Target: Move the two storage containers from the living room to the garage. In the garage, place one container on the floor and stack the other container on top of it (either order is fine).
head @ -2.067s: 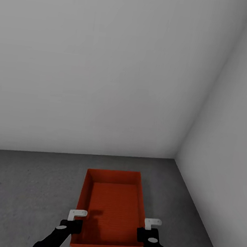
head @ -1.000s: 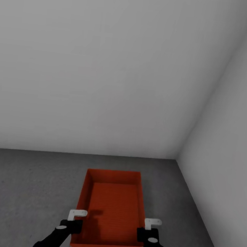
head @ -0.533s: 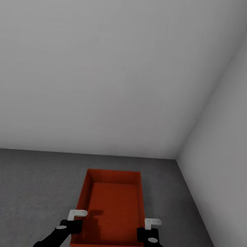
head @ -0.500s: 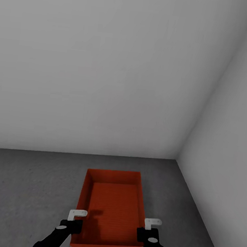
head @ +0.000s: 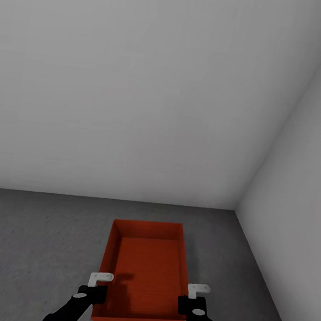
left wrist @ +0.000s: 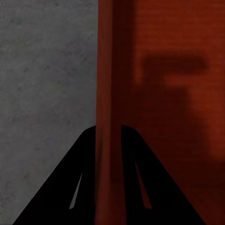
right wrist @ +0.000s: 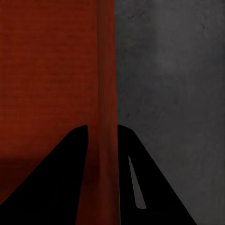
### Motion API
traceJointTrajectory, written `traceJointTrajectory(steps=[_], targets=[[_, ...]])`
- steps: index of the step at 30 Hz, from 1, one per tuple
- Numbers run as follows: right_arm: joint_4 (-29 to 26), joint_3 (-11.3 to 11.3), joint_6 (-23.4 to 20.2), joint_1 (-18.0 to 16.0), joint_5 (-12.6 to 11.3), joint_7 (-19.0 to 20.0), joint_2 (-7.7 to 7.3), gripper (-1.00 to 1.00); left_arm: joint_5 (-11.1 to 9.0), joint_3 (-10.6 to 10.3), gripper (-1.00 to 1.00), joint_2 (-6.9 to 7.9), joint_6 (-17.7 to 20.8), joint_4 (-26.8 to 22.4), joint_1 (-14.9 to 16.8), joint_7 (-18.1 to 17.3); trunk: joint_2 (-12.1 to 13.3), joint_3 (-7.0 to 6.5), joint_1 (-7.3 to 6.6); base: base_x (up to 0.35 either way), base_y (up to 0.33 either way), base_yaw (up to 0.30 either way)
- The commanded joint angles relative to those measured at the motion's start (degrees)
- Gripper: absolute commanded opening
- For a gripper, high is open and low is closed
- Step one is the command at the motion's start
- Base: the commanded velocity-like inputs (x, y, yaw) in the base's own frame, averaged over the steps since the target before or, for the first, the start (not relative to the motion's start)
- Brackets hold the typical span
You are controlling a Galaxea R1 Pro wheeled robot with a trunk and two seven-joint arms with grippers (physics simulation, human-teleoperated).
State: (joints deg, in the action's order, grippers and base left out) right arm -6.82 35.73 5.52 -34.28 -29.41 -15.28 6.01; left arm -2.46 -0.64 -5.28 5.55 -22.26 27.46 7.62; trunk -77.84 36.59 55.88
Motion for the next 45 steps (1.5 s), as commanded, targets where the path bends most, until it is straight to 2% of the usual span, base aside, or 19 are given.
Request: traceJointTrajectory(steps=[1, 15, 24, 45], targets=[[0.5, 2.0, -0.1, 0.0, -1.4, -0.3, -0.3, -1.0, -0.4, -0.6, -1.0, 0.53, 0.3, -0.3, 0.0, 0.3, 0.0, 0.05, 0.0, 0.0, 0.0, 0.006], [0.5, 2.0, -0.1, 0.0, -1.4, -0.3, -0.29, -1.0, -0.4, -0.6, -1.0, 0.53, 0.3, -0.3, 0.0, 0.3, 0.0, 0.05, 0.0, 0.0, 0.0, 0.002], [0.5, 2.0, -0.1, 0.0, -1.4, -0.3, -0.3, -1.0, -0.4, -0.6, -1.0, 0.53, 0.3, -0.3, 0.0, 0.3, 0.0, 0.05, 0.0, 0.0, 0.0, 0.138], [0.5, 2.0, -0.1, 0.0, -1.5, -0.3, -0.33, -1.0, -0.4, -0.6, -1.0, 0.53, 0.3, -0.3, 0.0, 0.3, 0.0, 0.05, 0.0, 0.0, 0.0, 0.003]])
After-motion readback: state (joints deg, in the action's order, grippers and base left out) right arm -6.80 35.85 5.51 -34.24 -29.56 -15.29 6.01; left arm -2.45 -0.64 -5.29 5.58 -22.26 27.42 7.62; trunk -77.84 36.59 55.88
